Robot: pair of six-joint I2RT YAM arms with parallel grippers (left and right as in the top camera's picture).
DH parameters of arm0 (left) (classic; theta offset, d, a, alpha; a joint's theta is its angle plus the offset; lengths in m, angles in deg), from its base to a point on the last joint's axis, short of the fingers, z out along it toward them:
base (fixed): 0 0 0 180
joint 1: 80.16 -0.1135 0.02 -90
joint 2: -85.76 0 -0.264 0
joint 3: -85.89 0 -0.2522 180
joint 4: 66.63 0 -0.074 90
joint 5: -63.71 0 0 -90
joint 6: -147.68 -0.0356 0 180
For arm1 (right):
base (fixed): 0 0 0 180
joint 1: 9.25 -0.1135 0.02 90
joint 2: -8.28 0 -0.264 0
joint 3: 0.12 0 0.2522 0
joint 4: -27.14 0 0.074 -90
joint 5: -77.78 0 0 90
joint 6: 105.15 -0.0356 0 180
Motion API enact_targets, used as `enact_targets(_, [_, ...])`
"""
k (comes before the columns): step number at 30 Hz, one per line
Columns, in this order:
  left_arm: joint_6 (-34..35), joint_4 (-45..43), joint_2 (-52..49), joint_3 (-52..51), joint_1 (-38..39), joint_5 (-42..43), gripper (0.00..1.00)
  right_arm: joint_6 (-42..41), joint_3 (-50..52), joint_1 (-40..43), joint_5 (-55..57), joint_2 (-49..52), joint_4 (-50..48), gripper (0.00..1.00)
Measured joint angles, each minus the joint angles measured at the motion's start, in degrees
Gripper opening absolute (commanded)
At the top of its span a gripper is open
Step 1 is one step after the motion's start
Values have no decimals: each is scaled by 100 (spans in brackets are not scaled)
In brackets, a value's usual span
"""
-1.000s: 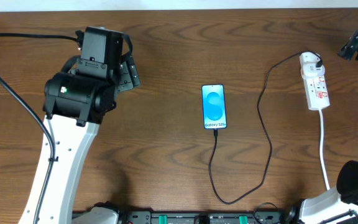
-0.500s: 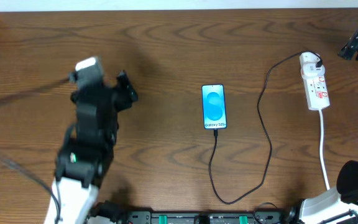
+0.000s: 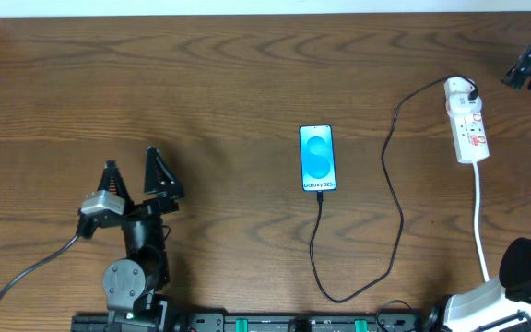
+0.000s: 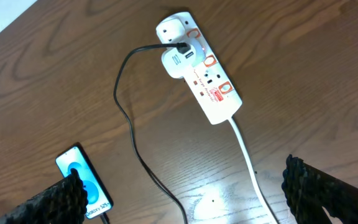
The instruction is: Plug charger to phone and switch on socket
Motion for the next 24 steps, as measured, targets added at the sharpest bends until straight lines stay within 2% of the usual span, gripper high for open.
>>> enact_targets(10, [-2, 127, 579, -627, -684, 599, 89, 0, 0, 0, 0, 0, -2, 99])
enact_targets(19, [-17, 2105, 1773, -748, -892, 691, 89, 0, 0, 0, 7, 0, 0, 99])
enact_targets(24, [-302, 2754, 1864, -748, -1047, 925, 89, 0, 0, 0, 4, 0, 0, 99])
